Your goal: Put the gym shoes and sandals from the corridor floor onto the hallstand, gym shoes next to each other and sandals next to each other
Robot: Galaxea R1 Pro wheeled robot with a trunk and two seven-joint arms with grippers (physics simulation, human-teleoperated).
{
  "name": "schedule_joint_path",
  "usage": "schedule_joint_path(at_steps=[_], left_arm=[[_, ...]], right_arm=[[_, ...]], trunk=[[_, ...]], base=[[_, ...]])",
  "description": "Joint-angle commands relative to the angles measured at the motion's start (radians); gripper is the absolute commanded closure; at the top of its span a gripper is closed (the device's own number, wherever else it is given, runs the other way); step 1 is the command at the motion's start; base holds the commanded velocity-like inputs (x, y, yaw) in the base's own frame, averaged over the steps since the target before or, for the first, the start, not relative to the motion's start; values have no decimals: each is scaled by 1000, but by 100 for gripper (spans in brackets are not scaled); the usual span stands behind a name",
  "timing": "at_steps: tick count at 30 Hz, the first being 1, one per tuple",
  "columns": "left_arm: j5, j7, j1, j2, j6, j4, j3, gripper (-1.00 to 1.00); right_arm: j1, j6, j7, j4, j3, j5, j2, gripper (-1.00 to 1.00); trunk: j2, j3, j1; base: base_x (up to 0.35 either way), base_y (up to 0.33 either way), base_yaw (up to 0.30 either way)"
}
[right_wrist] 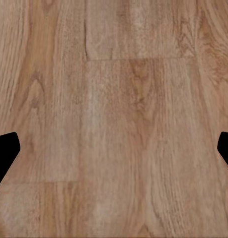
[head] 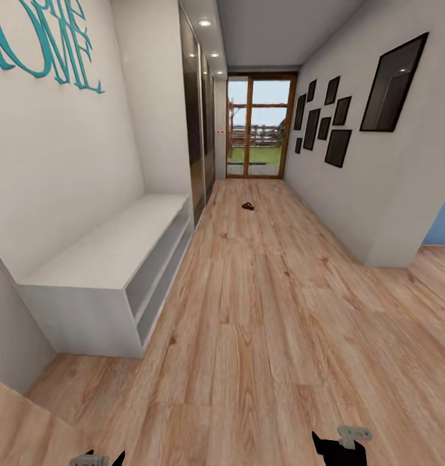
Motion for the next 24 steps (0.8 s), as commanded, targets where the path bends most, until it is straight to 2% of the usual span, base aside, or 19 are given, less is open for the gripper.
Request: schedule_joint_path(at_steps=[1, 7, 17, 24], left_arm=[[-1, -10, -1, -1, -1, 1, 8, -100], [-1, -10, -1, -1, -1, 1, 8, -100], [-1, -10, -1, -1, 0, 1, 8, -100], [-1, -10, -1, -1, 0, 1, 9, -100]], right_arm=[[-1, -3, 9, 1, 0, -11, 0, -100], [-1, -3, 9, 1, 0, -11, -1, -100], [-1, -3, 8, 1, 0, -11, -1, -100], [-1, -2, 12, 1, 0, -9, -2, -100]], trunk=[[0, -1, 0], [0, -1, 0], [0, -1, 0], [0, -1, 0]], base=[[338, 0, 0], [338, 0, -34], [338, 0, -162], [338, 0, -34]])
